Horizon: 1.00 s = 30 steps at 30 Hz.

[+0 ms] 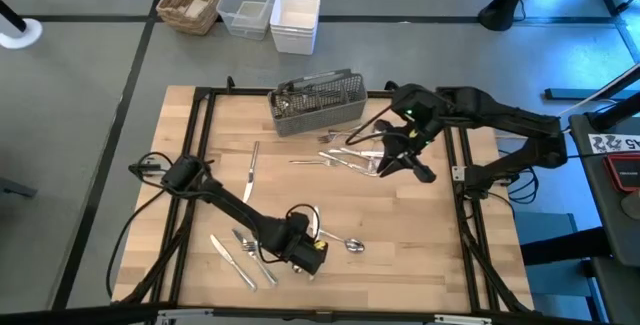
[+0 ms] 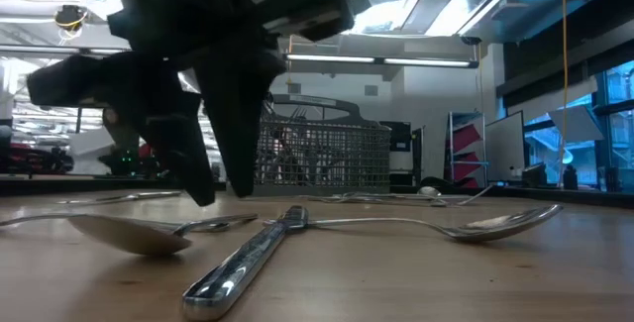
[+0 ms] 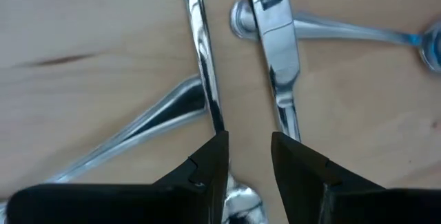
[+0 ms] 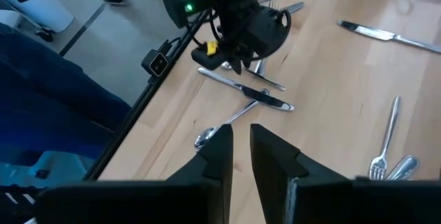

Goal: Sort silverware
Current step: Put the silver spoon into the silverware rack

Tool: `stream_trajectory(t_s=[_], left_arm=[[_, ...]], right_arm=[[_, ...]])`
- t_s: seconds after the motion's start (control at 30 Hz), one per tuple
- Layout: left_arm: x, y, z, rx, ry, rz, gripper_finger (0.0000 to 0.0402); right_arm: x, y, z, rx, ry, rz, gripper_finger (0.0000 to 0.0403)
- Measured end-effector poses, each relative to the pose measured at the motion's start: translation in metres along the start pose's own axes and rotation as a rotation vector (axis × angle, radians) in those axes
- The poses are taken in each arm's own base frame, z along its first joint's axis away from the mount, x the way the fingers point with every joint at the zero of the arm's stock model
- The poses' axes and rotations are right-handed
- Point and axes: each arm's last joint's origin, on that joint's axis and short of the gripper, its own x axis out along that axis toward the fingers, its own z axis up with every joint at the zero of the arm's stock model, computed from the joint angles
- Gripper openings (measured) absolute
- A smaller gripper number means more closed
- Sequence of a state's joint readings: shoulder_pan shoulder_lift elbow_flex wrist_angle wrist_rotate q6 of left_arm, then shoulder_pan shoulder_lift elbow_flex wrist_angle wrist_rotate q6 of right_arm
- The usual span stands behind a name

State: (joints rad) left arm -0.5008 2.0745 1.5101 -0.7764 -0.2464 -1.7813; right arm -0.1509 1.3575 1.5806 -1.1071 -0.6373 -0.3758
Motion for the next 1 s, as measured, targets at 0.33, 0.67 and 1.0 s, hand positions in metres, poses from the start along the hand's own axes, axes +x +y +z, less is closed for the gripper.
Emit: stream_trajectory(t_s=[0.33,0.67,1.0], left_arm=[[0.000,0.003,-0.002,-0.015,0.078,0.046,0.0104],[0.011,0.004,-0.006,-0.041,0.073,0.061,0.0104],[0.022,0.003,-0.003,-0.082,0.095,0.091,0.0086]], right_arm=[[-0.014,0.013,-0.005,-0.001,0.001,-0.006,0.0053],[-0.014,0.012,-0.006,-0.023,0.028,-0.046,0.0053],[-0.014,0.012,-0.007,-0.039,0.043,-0.050,0.0053]])
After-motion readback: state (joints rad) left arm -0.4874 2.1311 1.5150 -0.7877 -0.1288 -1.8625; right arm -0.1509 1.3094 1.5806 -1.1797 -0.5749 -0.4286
